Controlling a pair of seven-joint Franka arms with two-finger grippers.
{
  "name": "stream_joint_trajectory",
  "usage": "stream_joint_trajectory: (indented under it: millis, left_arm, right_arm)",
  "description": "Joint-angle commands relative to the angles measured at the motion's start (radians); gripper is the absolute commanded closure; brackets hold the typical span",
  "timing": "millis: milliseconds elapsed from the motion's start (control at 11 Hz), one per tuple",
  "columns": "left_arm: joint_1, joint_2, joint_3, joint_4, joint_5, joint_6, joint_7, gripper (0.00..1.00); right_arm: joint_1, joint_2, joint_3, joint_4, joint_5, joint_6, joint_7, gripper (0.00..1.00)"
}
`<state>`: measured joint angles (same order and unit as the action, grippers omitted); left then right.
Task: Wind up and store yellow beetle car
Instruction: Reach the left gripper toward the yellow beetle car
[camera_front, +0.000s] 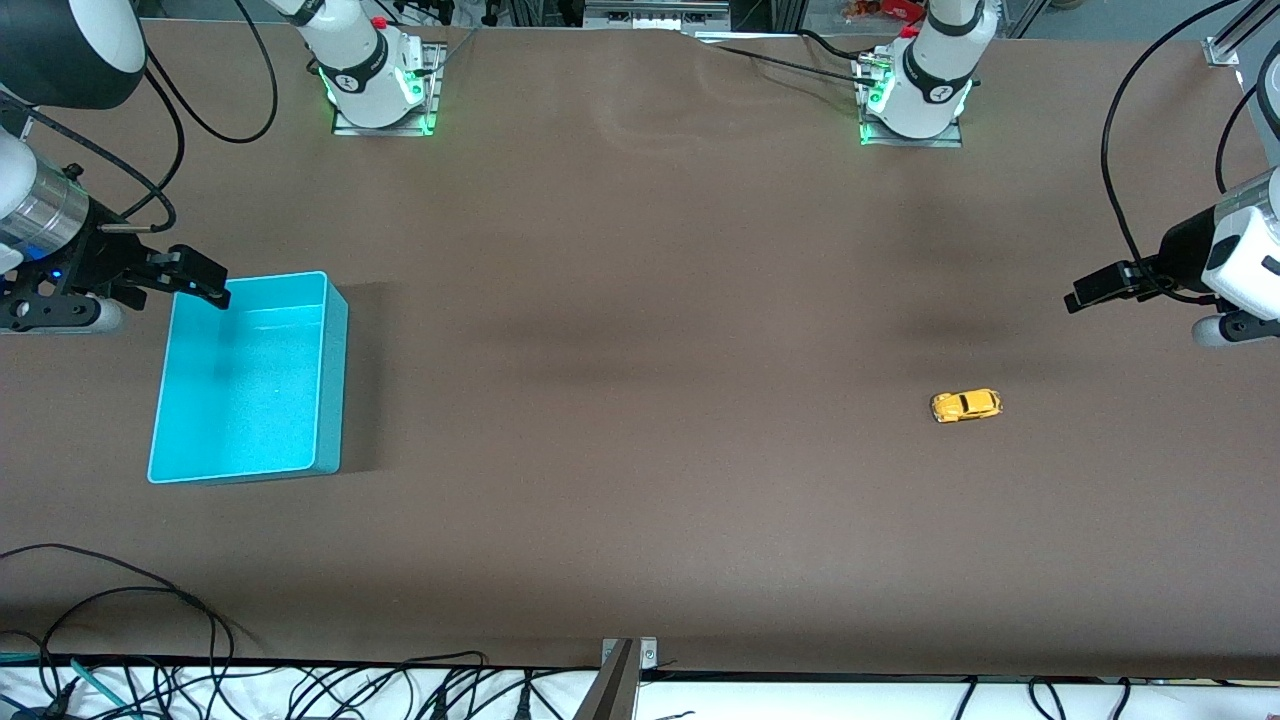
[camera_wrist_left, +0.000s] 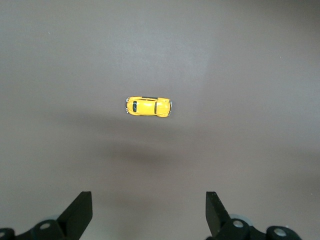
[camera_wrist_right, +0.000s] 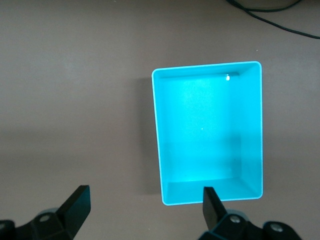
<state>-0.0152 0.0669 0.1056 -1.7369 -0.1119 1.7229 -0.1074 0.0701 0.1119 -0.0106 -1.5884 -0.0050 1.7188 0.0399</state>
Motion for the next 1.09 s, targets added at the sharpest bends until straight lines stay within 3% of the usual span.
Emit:
stream_joint_trajectory:
  millis: [0, 636, 818, 1000]
  left_arm:
    - [-0.002, 0.027, 0.005, 0.048, 0.02, 0.0, 0.005, 0.0]
    - [0.038, 0.056, 0.014, 0.08, 0.029, 0.0, 0.018, 0.0]
    - [0.024, 0.042, -0.006, 0.079, 0.134, -0.003, 0.002, 0.0]
    - [0.023, 0.041, -0.029, 0.079, 0.162, -0.031, 0.0, 0.0]
  right_arm:
    - [0.0, 0.0, 0.0, 0.016, -0.001, -0.018, 0.009, 0.0]
    - [0.0, 0.003, 0.0, 0.019, -0.003, -0.016, -0.003, 0.0]
    - [0.0, 0.002, 0.001, 0.019, -0.004, -0.015, -0.003, 0.0]
    - [0.0, 0.002, 0.001, 0.019, -0.006, -0.015, -0.002, 0.0]
